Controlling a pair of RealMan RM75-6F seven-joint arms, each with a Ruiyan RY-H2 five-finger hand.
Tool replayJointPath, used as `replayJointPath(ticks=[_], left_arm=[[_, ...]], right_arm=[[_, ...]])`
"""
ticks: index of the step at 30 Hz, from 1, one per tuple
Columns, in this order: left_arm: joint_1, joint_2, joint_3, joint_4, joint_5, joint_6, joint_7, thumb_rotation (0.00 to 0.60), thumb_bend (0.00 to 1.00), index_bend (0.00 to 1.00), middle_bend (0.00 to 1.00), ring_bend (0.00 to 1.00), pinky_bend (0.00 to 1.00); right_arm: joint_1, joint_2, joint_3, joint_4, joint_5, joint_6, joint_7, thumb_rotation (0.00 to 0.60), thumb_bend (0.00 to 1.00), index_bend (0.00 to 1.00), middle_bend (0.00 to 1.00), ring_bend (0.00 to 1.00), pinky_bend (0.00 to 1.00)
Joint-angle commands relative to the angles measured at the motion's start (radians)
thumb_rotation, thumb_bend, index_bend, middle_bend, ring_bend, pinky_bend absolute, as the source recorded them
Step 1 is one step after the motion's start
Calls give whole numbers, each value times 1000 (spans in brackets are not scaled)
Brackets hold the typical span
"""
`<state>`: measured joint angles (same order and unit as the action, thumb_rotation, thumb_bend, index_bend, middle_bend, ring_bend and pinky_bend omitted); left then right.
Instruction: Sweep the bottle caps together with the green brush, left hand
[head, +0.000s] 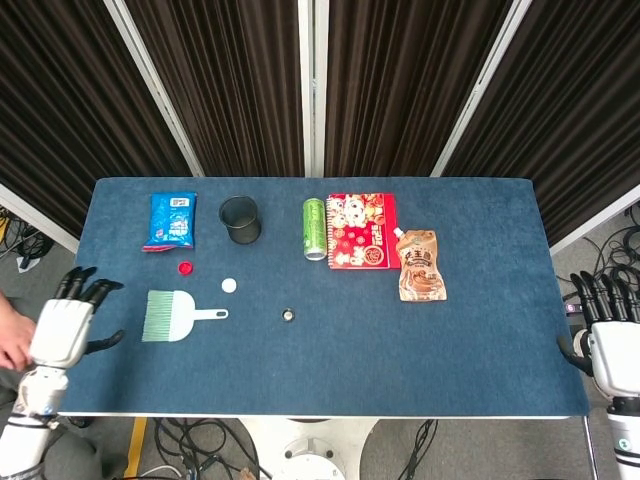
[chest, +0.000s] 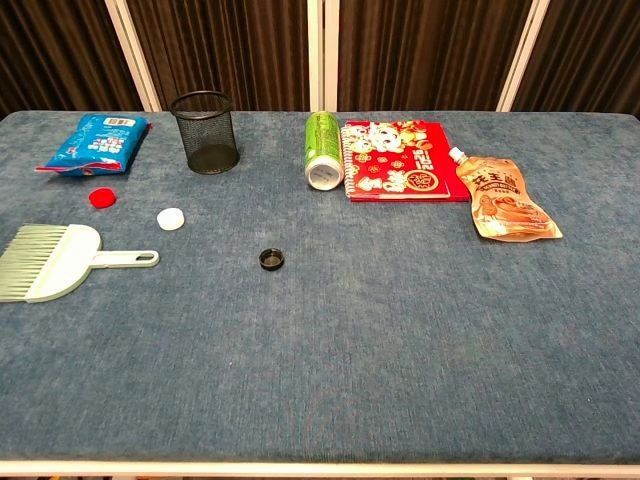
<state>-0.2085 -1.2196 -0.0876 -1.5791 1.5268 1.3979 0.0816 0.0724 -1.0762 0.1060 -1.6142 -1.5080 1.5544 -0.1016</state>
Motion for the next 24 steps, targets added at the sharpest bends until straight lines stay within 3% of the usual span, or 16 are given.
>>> replayJointPath(ticks=[1, 5, 12, 24], left_arm=[[-70, -26, -4, 3, 14, -90, -6, 600, 169, 315, 352, 153, 100], [-134, -62, -6, 17, 0, -188, 4, 600, 248, 319, 378, 177, 100], [-225, -148, 0, 79, -52, -339, 59, 600, 263, 313, 378, 177, 101], [-289, -321, -23, 196, -188, -403, 222, 600, 270, 328, 400, 215, 106]], right_arm=[[1, 6, 5, -2, 4, 0, -3, 600, 161, 0, 75, 0, 0], [7, 0, -1, 3, 6, -19, -3, 600, 160, 0, 75, 0, 0], [9, -9, 1, 9, 15, -25, 10, 600, 154, 0, 75, 0, 0], [12, -10, 5, 13, 23, -30, 6, 600, 153, 0, 75, 0, 0]])
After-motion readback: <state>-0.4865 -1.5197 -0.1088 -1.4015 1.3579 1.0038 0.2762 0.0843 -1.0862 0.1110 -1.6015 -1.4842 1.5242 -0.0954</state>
